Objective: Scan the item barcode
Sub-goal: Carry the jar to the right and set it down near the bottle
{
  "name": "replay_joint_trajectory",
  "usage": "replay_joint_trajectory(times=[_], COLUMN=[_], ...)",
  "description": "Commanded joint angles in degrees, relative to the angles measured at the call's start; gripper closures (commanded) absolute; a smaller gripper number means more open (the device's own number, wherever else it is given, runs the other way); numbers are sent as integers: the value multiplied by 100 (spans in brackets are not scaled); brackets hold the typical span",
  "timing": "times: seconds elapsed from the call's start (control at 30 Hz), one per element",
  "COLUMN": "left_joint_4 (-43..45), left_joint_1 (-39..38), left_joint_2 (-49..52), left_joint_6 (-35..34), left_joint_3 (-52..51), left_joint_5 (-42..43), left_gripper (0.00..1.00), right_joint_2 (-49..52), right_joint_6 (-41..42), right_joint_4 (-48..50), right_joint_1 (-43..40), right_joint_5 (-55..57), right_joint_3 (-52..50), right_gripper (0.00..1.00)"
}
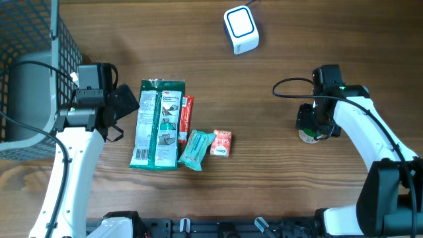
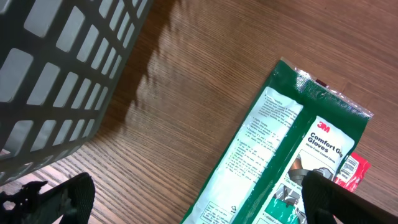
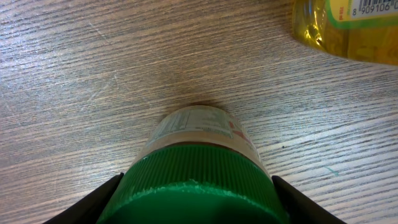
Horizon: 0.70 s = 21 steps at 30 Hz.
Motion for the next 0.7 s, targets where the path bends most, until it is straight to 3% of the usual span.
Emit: replay_joint_trajectory(times=[0.0,0.47,0.57,0.67], left_joint_4=[13,13,13,13], left_joint_1=[22,22,22,22], left_joint_2=[11,11,11,11], left_joint_6=[-74,-74,-74,-74], left_joint_3=[52,52,52,52], left_joint_5=[-74,-72,-74,-74], left_gripper=[0,0,0,0], right_joint_2=[33,33,33,26], right_joint_6=[68,70,66,63], right_joint_4=[24,22,22,-11], right_joint_1=[-4,-4,-4,-4], right_joint_5=[140,140,138,140], right_joint_3=[-66,-66,-66,-2], right_gripper=[71,36,22,22])
